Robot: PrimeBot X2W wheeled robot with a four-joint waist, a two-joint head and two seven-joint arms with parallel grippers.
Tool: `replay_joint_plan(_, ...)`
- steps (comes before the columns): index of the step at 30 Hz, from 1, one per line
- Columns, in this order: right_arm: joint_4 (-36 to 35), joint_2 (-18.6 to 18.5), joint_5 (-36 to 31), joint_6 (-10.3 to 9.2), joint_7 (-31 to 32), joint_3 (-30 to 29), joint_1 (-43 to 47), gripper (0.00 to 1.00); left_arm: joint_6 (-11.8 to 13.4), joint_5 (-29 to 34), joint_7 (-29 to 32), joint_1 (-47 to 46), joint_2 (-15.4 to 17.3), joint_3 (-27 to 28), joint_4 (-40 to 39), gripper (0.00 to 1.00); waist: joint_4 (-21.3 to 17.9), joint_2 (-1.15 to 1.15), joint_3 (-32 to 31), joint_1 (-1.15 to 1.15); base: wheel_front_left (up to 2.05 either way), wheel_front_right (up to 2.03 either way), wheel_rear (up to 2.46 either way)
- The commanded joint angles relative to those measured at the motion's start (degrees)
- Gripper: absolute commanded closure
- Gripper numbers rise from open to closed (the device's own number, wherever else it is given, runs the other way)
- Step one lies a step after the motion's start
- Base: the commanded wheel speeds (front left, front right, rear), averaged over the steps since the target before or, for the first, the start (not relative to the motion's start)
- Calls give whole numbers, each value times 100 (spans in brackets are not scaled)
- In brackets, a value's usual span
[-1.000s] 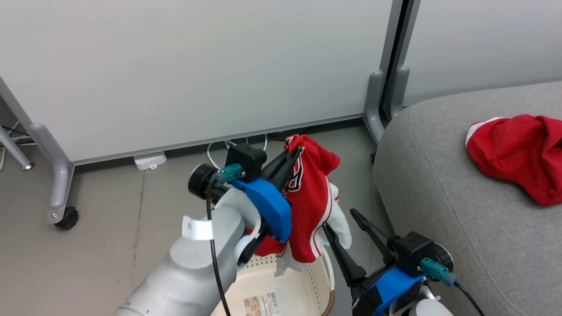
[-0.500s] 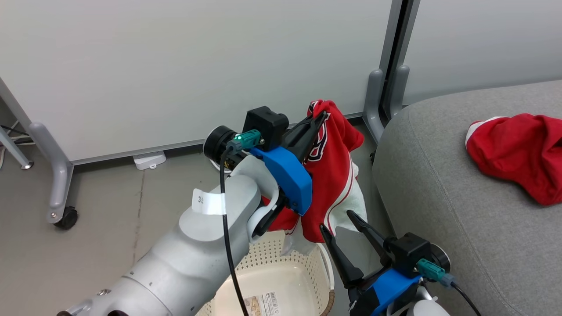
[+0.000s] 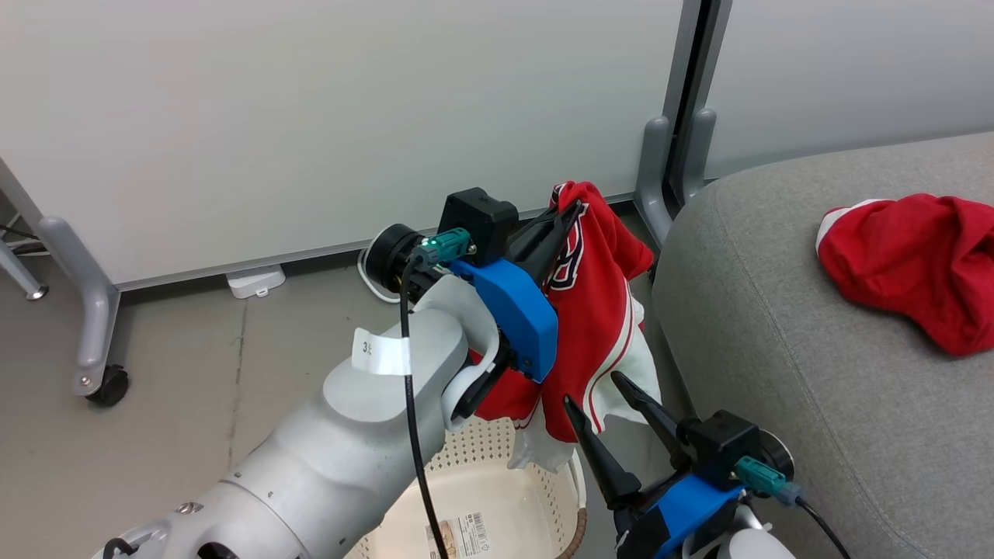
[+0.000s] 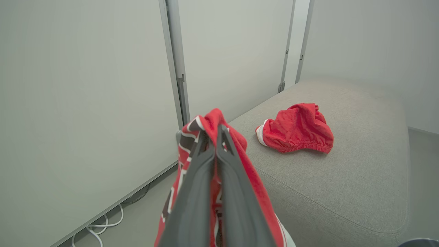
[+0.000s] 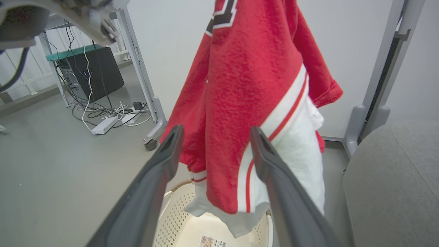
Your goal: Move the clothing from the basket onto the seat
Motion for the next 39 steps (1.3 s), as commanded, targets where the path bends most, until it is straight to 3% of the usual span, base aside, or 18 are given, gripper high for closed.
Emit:
replay_joint_plan(1,16,-4,10,1,-11,8,-78,0,26,-44,-46,-87,2,-31,18,100,-7,0,16,0,0,0,0)
replay_joint_plan(17,460,-2,49,1,217,-172,-788,0,88,-397,-130,-189,3,-414,26,100,-77,0,83,0,0,0,0)
replay_joint_plan(39,2234,-3,691,1,-231,361,-2095,0,109,-771,-145,-195,3,-805,-155,100,-24,0,72,0,0,0,0)
